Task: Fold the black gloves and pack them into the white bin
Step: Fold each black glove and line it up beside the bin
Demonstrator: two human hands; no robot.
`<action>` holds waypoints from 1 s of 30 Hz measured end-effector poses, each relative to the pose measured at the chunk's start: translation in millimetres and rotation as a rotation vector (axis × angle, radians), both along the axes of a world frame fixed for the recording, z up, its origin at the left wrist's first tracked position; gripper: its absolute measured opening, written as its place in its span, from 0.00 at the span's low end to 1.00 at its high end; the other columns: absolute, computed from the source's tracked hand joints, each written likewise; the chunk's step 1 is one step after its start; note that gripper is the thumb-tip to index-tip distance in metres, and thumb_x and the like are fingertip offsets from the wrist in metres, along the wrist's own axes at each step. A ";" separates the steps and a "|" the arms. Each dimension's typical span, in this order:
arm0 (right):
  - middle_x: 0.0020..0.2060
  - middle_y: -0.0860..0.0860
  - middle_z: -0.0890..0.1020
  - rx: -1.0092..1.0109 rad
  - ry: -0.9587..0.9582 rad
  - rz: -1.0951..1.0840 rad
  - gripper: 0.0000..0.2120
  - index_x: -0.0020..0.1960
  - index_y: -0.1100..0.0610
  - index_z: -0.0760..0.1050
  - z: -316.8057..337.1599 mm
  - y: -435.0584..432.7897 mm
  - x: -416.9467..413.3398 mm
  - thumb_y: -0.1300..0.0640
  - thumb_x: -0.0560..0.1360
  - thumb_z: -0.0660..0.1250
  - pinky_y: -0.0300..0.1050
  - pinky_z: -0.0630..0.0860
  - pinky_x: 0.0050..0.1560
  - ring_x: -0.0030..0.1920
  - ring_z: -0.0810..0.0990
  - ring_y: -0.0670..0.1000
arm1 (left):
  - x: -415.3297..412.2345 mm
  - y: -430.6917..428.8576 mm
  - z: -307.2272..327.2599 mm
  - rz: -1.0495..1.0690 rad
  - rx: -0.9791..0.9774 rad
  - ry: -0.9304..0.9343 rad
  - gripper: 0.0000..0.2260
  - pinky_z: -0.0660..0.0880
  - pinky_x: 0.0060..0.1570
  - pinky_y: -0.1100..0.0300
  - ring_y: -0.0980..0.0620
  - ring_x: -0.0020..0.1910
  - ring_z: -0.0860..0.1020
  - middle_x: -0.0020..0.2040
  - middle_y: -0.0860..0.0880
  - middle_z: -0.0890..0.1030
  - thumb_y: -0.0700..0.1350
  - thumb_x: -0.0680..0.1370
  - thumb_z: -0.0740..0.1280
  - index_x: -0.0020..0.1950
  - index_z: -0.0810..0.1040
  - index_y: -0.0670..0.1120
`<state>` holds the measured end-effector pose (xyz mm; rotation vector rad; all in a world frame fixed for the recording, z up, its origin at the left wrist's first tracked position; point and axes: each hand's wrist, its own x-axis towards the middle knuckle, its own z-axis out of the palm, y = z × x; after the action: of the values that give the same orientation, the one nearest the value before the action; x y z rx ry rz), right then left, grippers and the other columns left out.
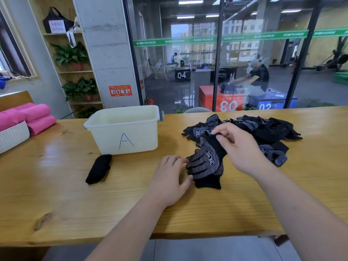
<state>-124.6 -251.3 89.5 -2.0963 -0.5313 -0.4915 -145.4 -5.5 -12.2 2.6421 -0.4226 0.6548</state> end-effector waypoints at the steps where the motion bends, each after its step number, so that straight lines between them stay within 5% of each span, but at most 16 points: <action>1: 0.48 0.41 0.83 -0.029 0.007 0.037 0.14 0.56 0.40 0.79 11.3 -2.1 -1.1 0.61 0.83 0.66 0.48 0.78 0.54 0.49 0.82 0.48 | 0.3 0.0 0.6 -0.001 0.005 0.012 0.24 0.68 0.73 0.51 0.52 0.72 0.67 0.69 0.56 0.75 0.63 0.79 0.63 0.72 0.75 0.54; 4: 0.52 0.42 0.84 -0.135 -0.005 0.129 0.18 0.60 0.40 0.79 42.4 -6.5 -9.8 0.64 0.84 0.65 0.54 0.79 0.61 0.54 0.83 0.52 | -1.0 -0.1 1.7 -0.017 0.006 0.048 0.26 0.66 0.75 0.51 0.54 0.75 0.65 0.72 0.60 0.74 0.66 0.79 0.62 0.74 0.74 0.57; 9: 0.48 0.41 0.84 -0.189 -0.011 0.247 0.17 0.63 0.41 0.78 77.1 -14.3 -23.0 0.62 0.82 0.69 0.40 0.79 0.56 0.51 0.83 0.43 | -2.0 -1.8 2.6 -0.048 0.083 0.191 0.29 0.58 0.79 0.49 0.57 0.81 0.58 0.78 0.67 0.68 0.72 0.79 0.59 0.77 0.72 0.62; 15: 0.49 0.39 0.85 -0.293 -0.035 0.074 0.16 0.60 0.38 0.79 64.0 -13.9 15.3 0.57 0.80 0.73 0.44 0.77 0.60 0.55 0.81 0.38 | -3.0 0.0 3.7 -0.041 0.081 0.201 0.33 0.58 0.80 0.48 0.58 0.81 0.58 0.78 0.65 0.69 0.75 0.77 0.60 0.77 0.73 0.60; 20: 0.49 0.38 0.85 -0.150 -0.250 -0.061 0.13 0.60 0.45 0.82 65.7 -6.8 21.5 0.59 0.79 0.74 0.25 0.69 0.56 0.55 0.80 0.36 | -2.7 -0.2 2.7 -0.026 0.077 0.180 0.35 0.60 0.79 0.50 0.58 0.80 0.59 0.76 0.65 0.71 0.75 0.76 0.62 0.76 0.74 0.57; 24: 0.49 0.38 0.84 -0.253 -0.299 -0.019 0.14 0.59 0.47 0.84 33.1 2.6 15.2 0.62 0.77 0.75 0.32 0.73 0.58 0.51 0.81 0.36 | -3.2 -0.7 3.0 -0.027 0.065 0.191 0.35 0.60 0.78 0.51 0.57 0.79 0.60 0.76 0.64 0.71 0.75 0.76 0.62 0.76 0.74 0.57; 27: 0.50 0.42 0.84 -0.522 -0.158 0.063 0.16 0.61 0.48 0.84 -23.2 7.9 14.8 0.62 0.76 0.75 0.46 0.77 0.57 0.51 0.79 0.44 | -3.2 -1.4 5.7 -0.025 0.097 0.209 0.35 0.62 0.78 0.49 0.55 0.79 0.61 0.77 0.63 0.71 0.75 0.76 0.61 0.77 0.74 0.56; 30: 0.55 0.43 0.82 -0.659 -0.081 0.059 0.14 0.63 0.48 0.82 -72.7 4.8 14.0 0.58 0.78 0.74 0.48 0.77 0.60 0.56 0.78 0.47 | -5.3 -1.8 8.2 -0.025 0.096 0.243 0.34 0.61 0.79 0.48 0.55 0.79 0.60 0.77 0.63 0.70 0.74 0.77 0.60 0.78 0.73 0.57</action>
<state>-110.7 -246.5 16.8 -2.6786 -0.8901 -0.4008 -150.7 -7.3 -4.0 2.7574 -0.4230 0.3066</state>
